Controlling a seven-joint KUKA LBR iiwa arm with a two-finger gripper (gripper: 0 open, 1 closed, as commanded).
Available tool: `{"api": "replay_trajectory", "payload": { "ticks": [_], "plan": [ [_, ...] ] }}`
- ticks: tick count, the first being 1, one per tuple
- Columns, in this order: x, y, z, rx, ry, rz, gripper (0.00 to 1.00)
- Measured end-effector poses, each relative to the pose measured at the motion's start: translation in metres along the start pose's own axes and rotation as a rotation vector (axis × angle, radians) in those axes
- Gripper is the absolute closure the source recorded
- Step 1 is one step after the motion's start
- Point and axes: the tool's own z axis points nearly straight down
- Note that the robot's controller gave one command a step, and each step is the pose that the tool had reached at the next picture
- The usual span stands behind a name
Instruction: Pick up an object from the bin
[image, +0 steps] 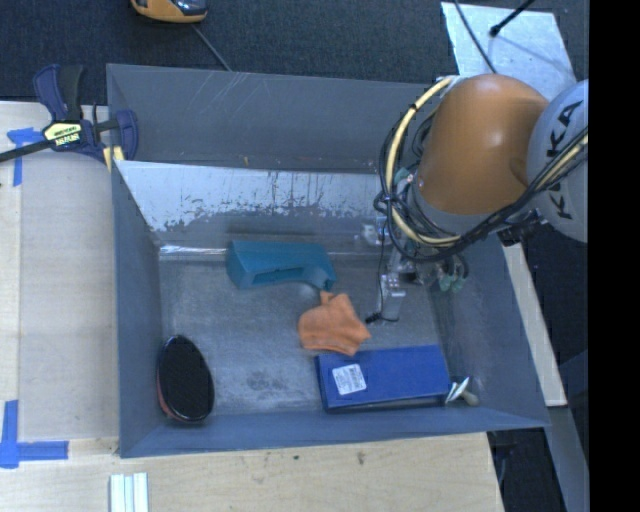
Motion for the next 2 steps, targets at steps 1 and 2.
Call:
{"api": "replay_trajectory", "payload": {
  "ticks": [1, 2],
  "plan": [
    [-0.001, 0.000, -0.005, 0.000, -0.009, 0.000, 0.00],
    [-0.020, 0.005, 0.048, 0.000, -0.015, -0.023, 0.00]
  ]
}}
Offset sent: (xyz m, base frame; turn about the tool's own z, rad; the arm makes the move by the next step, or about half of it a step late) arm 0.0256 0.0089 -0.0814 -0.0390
